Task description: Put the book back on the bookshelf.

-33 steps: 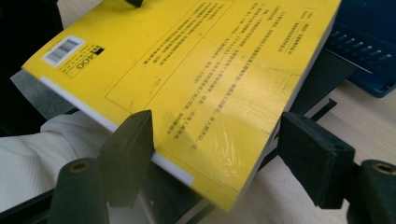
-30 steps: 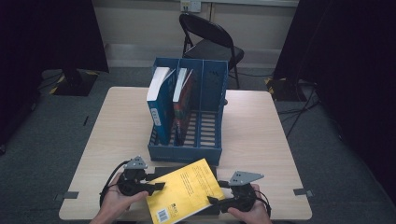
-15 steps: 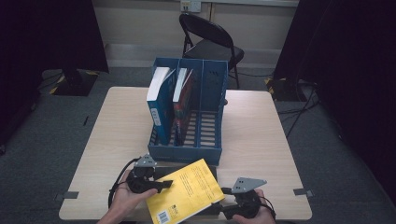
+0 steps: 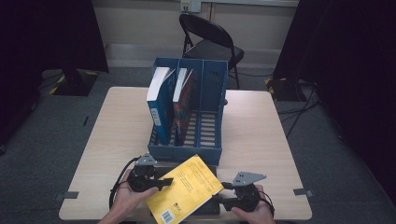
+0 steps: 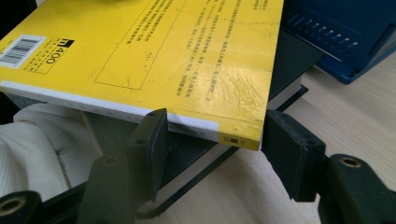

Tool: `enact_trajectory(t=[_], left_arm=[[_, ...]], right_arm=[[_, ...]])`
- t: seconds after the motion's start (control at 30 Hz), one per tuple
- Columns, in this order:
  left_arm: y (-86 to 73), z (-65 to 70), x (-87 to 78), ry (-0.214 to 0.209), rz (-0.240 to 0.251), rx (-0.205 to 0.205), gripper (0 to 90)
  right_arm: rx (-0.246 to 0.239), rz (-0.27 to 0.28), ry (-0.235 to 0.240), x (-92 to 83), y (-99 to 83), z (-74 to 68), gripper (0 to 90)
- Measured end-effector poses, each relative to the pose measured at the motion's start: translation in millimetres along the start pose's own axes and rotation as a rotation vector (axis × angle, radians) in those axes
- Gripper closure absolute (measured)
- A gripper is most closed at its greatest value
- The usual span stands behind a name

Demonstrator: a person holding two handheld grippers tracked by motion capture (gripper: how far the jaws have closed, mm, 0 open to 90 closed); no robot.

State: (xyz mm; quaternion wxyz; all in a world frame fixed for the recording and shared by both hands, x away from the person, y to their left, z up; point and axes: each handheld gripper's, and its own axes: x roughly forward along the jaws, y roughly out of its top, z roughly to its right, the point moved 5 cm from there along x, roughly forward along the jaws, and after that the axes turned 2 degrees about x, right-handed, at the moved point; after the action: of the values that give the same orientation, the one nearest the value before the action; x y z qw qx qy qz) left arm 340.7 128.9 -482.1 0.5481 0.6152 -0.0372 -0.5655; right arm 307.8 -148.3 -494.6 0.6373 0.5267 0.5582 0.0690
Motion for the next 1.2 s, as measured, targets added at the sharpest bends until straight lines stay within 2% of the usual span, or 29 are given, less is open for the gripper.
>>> enact_trajectory(t=[0.03,0.1,0.17,0.27,0.3,0.33,0.37,0.5,0.6,0.67,0.73,0.77,0.83,0.87,0.9,0.97,1.13,1.2], left_arm=[[-0.5,0.9,0.0,0.0,0.007,-0.004,55.0],[-2.3,2.6,-2.1,-0.012,-0.011,-0.018,55.1],[-6.6,7.5,-5.1,-0.02,-0.017,-0.013,55.9],[-12.5,14.9,-8.3,-0.038,-0.02,-0.029,56.2],[-13.9,16.3,-9.1,-0.042,-0.021,-0.033,56.2],[-16.1,18.1,-10.7,-0.053,-0.027,-0.041,56.3],[-17.3,19.7,-11.7,-0.062,-0.029,-0.043,56.7],[-22.0,25.1,-15.6,-0.08,-0.046,-0.03,57.6],[-21.9,24.8,-15.8,-0.085,-0.045,-0.039,57.8],[-19.5,21.6,-10.6,-0.101,-0.047,-0.066,52.8],[-14.8,17.9,-6.2,-0.087,-0.041,-0.068,49.3],[-10.1,15.0,-3.5,-0.063,-0.029,-0.067,48.7],[-4.7,9.4,0.0,-0.044,-0.016,-0.078,49.1],[-4.1,9.7,1.6,-0.081,-0.017,-0.092,50.8],[-4.9,11.2,2.4,-0.09,-0.023,-0.087,55.4],[-6.7,14.8,1.2,-0.072,-0.025,-0.081,52.0],[-16.0,18.2,-7.3,-0.088,-0.042,-0.103,50.8],[-19.8,22.1,-11.4,-0.081,-0.055,-0.091,50.6]], right_arm=[[-0.003,-0.003,-0.003,-0.2,0.2,0.1,41.6],[-0.002,0.002,-0.016,-0.7,0.4,0.8,42.6],[0.001,0.007,-0.032,-1.6,1.0,3.8,43.6],[0.021,0.019,-0.08,-2.0,4.1,11.6,45.1],[0.022,0.019,-0.082,-1.8,5.1,12.5,54.2],[0.023,0.023,-0.061,-1.5,5.9,12.2,58.3],[0.019,0.028,-0.089,-0.7,7.1,13.7,57.8],[0.018,0.031,-0.12,2.0,11.7,18.3,58.0],[0.028,0.033,-0.111,4.5,14.4,21.5,57.9],[0.023,0.033,-0.108,4.6,15.2,20.8,57.7],[0.021,0.044,-0.07,3.2,15.5,15.7,56.3],[0.015,0.045,-0.063,3.0,15.6,12.7,57.7],[-0.006,0.045,-0.082,3.1,15.8,8.5,59.1],[0.002,0.045,-0.069,3.2,15.6,8.6,58.8],[0.009,0.046,-0.061,3.4,15.6,10.2,58.3],[0.009,0.044,-0.052,4.1,16.0,10.7,59.0],[0.0,0.039,-0.055,8.7,20.2,11.1,59.8],[0.0,0.04,-0.063,11.7,23.1,12.2,58.7]])
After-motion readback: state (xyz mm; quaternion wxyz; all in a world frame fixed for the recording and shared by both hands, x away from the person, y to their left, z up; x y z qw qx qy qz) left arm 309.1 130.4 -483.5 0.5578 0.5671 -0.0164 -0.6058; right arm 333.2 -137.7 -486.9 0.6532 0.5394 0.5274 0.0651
